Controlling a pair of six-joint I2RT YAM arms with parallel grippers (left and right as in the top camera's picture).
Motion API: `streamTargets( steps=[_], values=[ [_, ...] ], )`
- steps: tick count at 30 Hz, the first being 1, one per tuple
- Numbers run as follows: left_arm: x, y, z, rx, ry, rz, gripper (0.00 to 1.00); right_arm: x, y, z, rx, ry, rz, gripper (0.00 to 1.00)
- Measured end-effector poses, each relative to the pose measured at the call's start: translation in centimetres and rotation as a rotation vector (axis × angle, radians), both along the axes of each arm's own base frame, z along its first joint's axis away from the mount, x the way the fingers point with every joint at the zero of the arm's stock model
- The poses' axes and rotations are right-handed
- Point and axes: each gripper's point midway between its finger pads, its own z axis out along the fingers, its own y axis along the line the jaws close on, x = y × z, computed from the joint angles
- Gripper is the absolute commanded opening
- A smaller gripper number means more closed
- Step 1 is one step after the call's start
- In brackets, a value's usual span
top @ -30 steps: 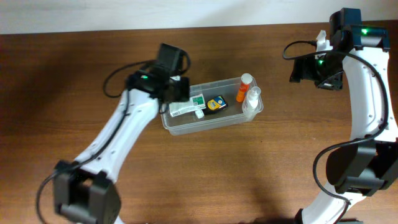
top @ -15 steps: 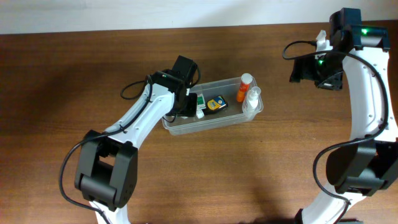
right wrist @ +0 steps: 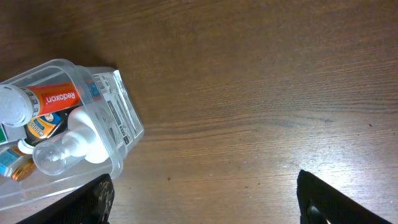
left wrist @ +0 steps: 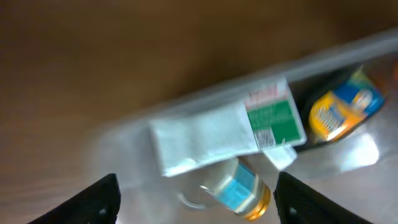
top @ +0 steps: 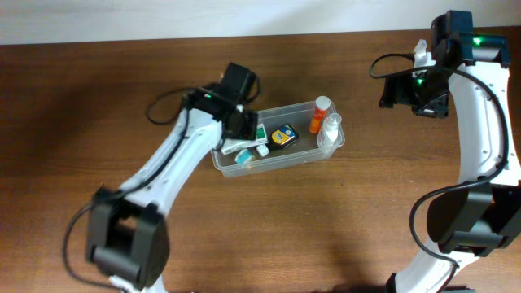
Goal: Pack container
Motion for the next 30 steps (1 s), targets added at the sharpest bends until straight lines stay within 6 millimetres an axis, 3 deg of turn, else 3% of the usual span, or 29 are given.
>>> streamTargets(
  steps=[3,5,6,8,11,12,18,23,30],
  values=[
    [1.1,2.3,5.0,-0.013,-0.130,0.058,0.85,0.2,0.3,0.0,-0.004,-0.008,0.022,0.86],
    [1.7,5.2,8.0,-0.019,-0.205,0.122,0.87,0.6,0.9,0.1,-0.007,-0.023,0.045,0.87],
    [2.0,6.9,9.2,-0.021,-0.232,0.164,0.97,0.9,1.4,0.2,-0.010,-0.035,0.063,0.89],
    [2.3,9.9,10.3,-0.011,-0.262,0.228,0.99,1.4,2.5,0.3,-0.015,-0.056,0.100,0.91],
    [2.8,14.0,10.5,-0.002,-0.267,0.322,0.99,2.2,4.5,0.5,-0.025,-0.092,0.159,1.00],
    [2.9,15.0,10.3,-0.002,-0.263,0.345,0.99,2.5,5.0,0.6,-0.032,-0.104,0.174,0.99],
    [2.9,19.3,10.0,-0.017,-0.253,0.439,0.99,3.8,6.5,1.0,-0.048,-0.164,0.216,0.98],
    [2.8,20.8,10.0,-0.018,-0.252,0.468,0.99,3.2,6.2,0.8,-0.064,-0.139,0.242,0.98],
    [1.4,20.7,8.9,-0.028,-0.176,0.460,0.99,2.2,5.8,0.8,-0.083,-0.106,0.234,0.98]
  ],
)
